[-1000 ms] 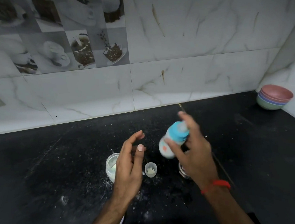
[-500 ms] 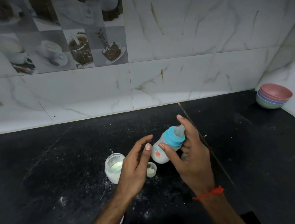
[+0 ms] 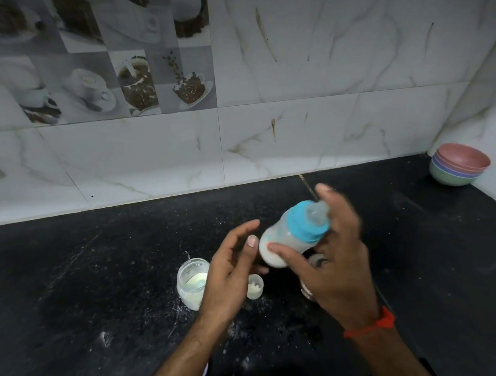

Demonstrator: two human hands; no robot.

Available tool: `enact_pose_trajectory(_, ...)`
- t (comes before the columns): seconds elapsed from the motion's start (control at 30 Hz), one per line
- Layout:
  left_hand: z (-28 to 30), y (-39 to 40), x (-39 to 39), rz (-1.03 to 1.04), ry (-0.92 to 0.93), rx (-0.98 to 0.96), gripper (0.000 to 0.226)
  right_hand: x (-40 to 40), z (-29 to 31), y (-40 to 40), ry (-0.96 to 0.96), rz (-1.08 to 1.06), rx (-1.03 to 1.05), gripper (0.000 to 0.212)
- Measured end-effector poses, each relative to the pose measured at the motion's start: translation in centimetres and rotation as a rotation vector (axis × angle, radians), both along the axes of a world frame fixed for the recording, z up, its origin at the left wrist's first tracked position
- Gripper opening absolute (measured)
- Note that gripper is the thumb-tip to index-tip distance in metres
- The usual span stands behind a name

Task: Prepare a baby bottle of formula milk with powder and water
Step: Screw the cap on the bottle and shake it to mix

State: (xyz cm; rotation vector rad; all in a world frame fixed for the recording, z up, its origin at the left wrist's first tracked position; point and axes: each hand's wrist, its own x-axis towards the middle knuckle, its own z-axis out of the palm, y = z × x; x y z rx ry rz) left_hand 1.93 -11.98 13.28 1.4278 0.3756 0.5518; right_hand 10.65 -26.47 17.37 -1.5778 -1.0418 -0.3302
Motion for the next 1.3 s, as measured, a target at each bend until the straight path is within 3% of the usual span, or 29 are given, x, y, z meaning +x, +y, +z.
enact_pose_trajectory(0.07,-0.2,0.6,0.2,0.076,-0.017,0.090,0.033,0.3,-0.5,0.3,-0.079,-0.118,0.101,0.098)
enact_pose_trajectory(0.2,-0.5,1.5,0.3,0.164,-0.007,0.253,0.032,1.2,-2.5,0.3,0.150,-0.031,-0.274,0.092)
enact_pose_trajectory(0.3,-0.6,1.7,0.0,0.190,0.013,0.350,0.034,0.7,-1.4,-0.2,0.096,-0.095,-0.105,0.095)
enact_pose_trajectory(0.4,-1.0,1.5,0.0,0.184,0.029,0.349,0.035,0.3,-0.5,-0.1,-0.025,-0.139,0.139,0.097)
enact_pose_trajectory(0.57,-0.8,0.6,0.2,0.168,-0.009,0.341,0.036,0.7,-2.6,0.0,0.095,-0.056,-0.217,0.094)
enact_pose_trajectory(0.77,-0.8,0.9,0.0,0.199,-0.004,0.347,0.037,0.4,-0.4,-0.3,-0.098,-0.190,0.134,0.102)
enact_pose_trajectory(0.9,-0.7,0.5,0.1,0.192,-0.017,0.363,0.037,0.9,-2.0,-0.1,0.059,-0.109,-0.171,0.086)
enact_pose_trajectory(1.07,-0.8,0.7,0.0,0.211,-0.013,0.362,0.037,0.4,0.1,-0.2,-0.089,-0.167,0.179,0.090)
enact_pose_trajectory(1.13,-0.8,0.6,0.1,0.215,-0.010,0.364,0.037,0.7,-0.7,0.2,-0.056,-0.160,0.093,0.088)
enact_pose_trajectory(1.2,-0.6,0.5,0.1,0.208,-0.011,0.364,0.037,0.8,-2.2,0.3,0.060,-0.099,-0.168,0.085)
enact_pose_trajectory(1.3,-0.6,0.7,-0.1,0.212,-0.019,0.391,0.038,0.5,-2.1,-0.1,0.042,-0.110,-0.109,0.087)
